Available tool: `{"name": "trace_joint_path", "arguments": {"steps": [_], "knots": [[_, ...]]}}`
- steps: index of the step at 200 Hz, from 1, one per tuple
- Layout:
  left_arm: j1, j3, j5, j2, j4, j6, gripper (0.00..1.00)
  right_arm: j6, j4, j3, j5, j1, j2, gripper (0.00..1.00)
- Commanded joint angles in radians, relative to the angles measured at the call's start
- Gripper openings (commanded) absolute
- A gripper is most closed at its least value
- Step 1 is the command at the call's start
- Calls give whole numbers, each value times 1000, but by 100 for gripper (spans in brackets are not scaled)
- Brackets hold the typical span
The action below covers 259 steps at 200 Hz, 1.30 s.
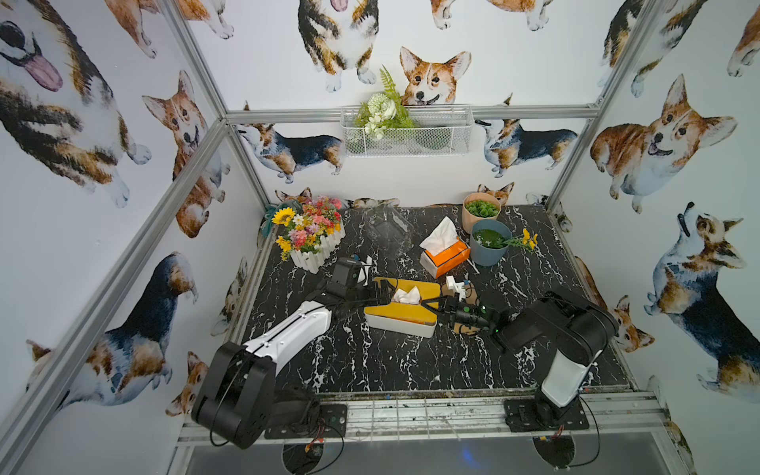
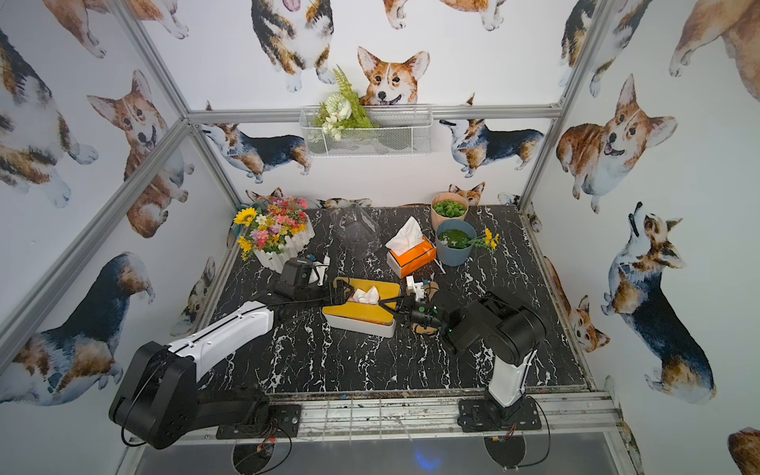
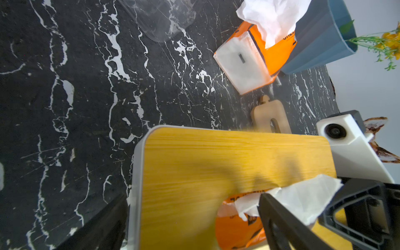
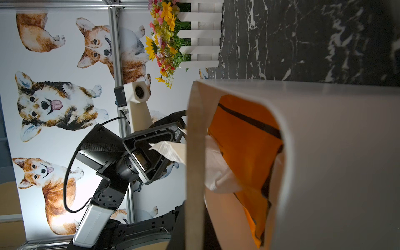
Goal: Put the tissue paper into the tissue box
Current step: Close the box lid on the tissue box.
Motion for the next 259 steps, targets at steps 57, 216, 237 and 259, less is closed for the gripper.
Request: {"name": "trace_joint_path", "arguments": {"steps": [57, 216, 237, 259], "knots": [[3, 3, 10, 2, 18, 6, 97, -13, 65, 4, -6, 1, 17, 0], [6, 2, 30, 22, 15, 10, 92, -5, 91, 1, -7, -1, 54, 0], [7, 2, 28, 19, 14, 10, 91, -6, 88, -3, -6, -2, 53, 0], [6, 2, 26, 17, 13, 10, 92, -6, 82, -4, -4, -2, 48, 0]]}}
